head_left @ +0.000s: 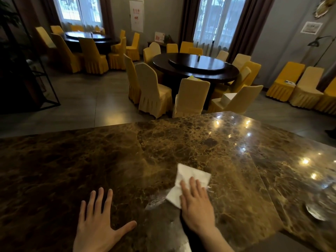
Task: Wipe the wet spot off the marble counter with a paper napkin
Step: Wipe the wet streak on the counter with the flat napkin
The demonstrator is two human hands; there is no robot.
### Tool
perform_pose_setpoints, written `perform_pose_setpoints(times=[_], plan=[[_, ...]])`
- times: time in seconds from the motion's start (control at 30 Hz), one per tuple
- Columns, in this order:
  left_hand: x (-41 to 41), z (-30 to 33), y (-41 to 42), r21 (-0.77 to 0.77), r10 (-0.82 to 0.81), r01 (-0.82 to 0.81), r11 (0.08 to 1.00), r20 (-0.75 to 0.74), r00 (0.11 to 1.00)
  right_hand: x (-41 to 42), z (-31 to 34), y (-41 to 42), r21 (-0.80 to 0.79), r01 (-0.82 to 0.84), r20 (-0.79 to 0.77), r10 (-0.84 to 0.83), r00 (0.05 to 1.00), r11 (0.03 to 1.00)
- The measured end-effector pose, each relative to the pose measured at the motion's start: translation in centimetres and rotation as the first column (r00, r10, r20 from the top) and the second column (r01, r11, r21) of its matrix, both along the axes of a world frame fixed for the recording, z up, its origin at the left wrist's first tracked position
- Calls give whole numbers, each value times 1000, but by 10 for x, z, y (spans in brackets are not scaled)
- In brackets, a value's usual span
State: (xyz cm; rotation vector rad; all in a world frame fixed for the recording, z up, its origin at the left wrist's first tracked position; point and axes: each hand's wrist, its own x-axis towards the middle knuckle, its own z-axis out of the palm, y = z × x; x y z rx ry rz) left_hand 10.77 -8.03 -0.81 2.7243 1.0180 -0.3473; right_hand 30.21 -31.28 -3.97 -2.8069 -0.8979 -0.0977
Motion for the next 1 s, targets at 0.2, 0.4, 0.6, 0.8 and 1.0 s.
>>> perform_pose_setpoints(times=[0.2, 0.4, 0.6, 0.8, 1.0], plan=[[1, 1, 0, -7, 1, -1, 1000, -15, 1000, 16, 2, -12, -57, 147, -22, -148, 989, 988], [6, 3, 0, -1, 3, -4, 1000, -63, 998, -24, 7, 38, -37, -117, -44, 115, 992, 992], [8, 6, -1, -1, 13, -13, 1000, -90, 996, -44, 4, 54, -75, -332, -36, 330, 943, 940], [7, 8, -2, -9, 11, -12, 1000, -68, 998, 8, 14, 1, -60, 66, -67, -70, 995, 996], [7, 2, 1, 30, 25, -24, 999, -36, 999, -9, 6, 26, -55, 80, -129, -87, 988, 995]])
